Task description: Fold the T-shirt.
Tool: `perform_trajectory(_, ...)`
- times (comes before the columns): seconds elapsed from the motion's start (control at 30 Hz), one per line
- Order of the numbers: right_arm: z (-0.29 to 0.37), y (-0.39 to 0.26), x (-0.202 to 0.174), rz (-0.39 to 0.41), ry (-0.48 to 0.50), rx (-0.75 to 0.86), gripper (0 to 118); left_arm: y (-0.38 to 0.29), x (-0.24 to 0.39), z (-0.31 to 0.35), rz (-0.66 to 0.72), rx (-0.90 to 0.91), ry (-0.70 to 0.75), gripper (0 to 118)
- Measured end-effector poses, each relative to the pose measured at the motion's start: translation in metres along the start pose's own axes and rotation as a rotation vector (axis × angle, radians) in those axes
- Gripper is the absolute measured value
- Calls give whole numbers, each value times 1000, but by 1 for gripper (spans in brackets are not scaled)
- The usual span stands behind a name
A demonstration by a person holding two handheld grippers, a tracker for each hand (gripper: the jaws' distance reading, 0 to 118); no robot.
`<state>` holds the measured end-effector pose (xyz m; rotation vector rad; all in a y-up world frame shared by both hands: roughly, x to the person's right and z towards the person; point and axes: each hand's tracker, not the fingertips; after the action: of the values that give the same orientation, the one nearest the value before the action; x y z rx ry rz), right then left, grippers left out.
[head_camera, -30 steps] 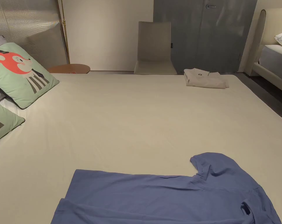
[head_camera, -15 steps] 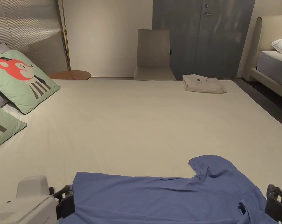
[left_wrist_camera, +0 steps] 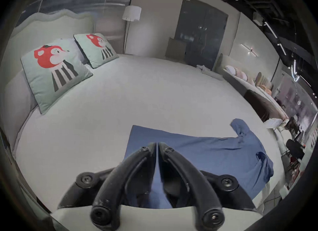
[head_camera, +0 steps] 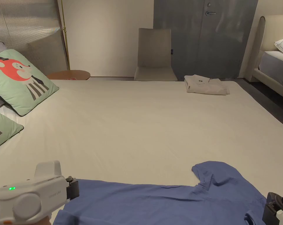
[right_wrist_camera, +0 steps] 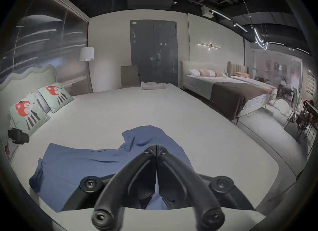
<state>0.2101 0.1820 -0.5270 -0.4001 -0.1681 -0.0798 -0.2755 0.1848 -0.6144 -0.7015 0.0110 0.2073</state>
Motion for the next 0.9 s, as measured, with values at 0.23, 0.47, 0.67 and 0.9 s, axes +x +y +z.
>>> perform_trajectory(0.23,-31,-4,-7,11,-16,-56,1,45,-24,-103,-6,-163,61,107)
perform_trajectory(0.47,-61,-15,-11,25,-17,-121,1,38,-39,-173,31,-360,116,87)
perform_trajectory(0.67,-78,-17,-7,27,-25,-152,1,31,-27,-177,-39,-325,155,45)
perform_trajectory(0.9,-133,0,12,17,-18,-329,107,33,-12,-149,-72,-337,104,4)
